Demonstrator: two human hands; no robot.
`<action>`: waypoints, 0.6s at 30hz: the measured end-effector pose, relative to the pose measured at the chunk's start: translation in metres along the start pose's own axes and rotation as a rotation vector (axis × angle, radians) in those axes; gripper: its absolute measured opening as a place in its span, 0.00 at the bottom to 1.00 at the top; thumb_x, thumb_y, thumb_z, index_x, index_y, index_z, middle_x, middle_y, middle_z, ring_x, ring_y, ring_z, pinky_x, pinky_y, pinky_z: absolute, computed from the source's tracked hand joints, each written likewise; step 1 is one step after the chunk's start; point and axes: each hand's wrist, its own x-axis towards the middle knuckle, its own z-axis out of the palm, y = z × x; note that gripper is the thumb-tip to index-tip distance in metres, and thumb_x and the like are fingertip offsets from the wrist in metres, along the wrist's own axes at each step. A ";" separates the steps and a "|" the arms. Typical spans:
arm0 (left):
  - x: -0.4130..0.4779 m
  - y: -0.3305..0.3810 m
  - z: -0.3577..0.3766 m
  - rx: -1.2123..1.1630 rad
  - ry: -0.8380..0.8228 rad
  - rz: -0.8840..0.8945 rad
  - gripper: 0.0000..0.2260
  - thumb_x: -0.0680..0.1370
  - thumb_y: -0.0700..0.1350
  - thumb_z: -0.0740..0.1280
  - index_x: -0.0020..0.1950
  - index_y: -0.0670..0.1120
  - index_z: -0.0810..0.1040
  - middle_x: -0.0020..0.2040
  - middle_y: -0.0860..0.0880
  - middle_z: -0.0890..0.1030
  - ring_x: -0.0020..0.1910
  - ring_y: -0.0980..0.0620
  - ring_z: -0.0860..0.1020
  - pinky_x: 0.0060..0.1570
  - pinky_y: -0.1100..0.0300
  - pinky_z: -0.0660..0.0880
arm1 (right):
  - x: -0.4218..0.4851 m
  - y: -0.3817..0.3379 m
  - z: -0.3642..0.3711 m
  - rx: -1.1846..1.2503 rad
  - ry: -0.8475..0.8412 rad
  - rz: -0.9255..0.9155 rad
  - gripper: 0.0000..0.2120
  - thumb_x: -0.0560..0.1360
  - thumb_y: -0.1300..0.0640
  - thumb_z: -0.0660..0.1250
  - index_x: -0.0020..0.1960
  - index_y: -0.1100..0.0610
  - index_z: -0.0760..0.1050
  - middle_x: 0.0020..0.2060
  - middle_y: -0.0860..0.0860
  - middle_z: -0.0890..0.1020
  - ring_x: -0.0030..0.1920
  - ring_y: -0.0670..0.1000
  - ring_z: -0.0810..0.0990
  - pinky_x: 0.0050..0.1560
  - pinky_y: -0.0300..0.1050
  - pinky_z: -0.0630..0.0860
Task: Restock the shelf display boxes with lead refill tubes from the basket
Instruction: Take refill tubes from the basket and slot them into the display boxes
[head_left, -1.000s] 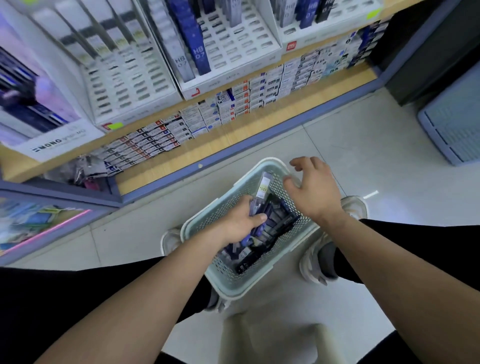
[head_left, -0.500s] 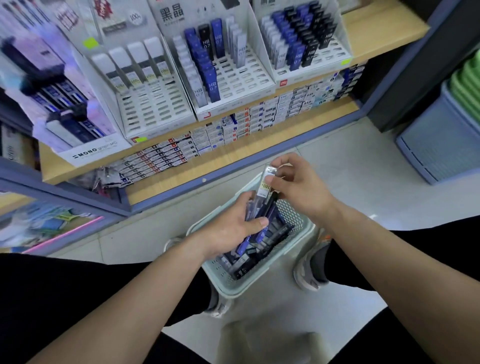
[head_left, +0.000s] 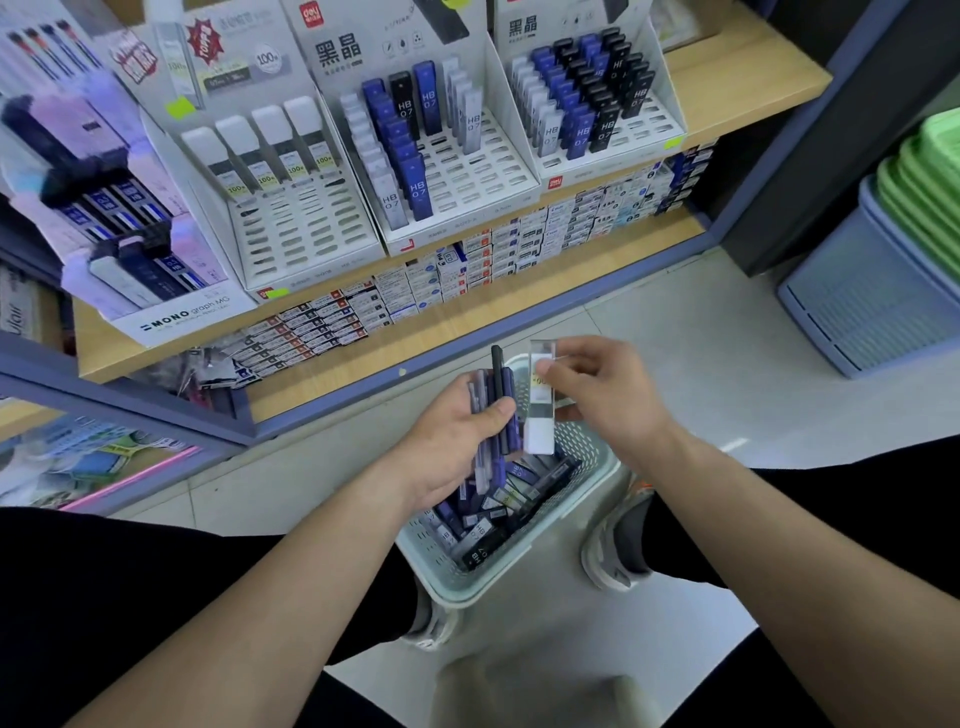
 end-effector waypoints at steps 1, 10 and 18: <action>0.001 0.000 0.001 0.001 0.006 0.024 0.12 0.83 0.36 0.62 0.66 0.39 0.70 0.50 0.41 0.81 0.44 0.48 0.82 0.48 0.47 0.82 | 0.000 0.004 0.004 -0.001 0.012 0.011 0.08 0.77 0.58 0.72 0.54 0.60 0.80 0.46 0.62 0.84 0.44 0.61 0.85 0.40 0.53 0.84; 0.011 -0.004 0.002 0.067 0.144 0.103 0.16 0.78 0.39 0.71 0.64 0.44 0.73 0.48 0.46 0.84 0.44 0.50 0.83 0.41 0.54 0.82 | 0.000 0.008 0.023 0.002 -0.018 -0.006 0.02 0.81 0.51 0.66 0.51 0.48 0.76 0.39 0.63 0.79 0.35 0.61 0.78 0.35 0.74 0.77; 0.013 0.014 -0.007 0.105 0.269 0.170 0.14 0.78 0.41 0.72 0.62 0.45 0.74 0.44 0.48 0.80 0.35 0.53 0.81 0.36 0.60 0.79 | 0.007 0.004 0.020 0.011 -0.092 0.033 0.10 0.81 0.61 0.63 0.59 0.54 0.80 0.41 0.60 0.78 0.30 0.54 0.76 0.26 0.43 0.72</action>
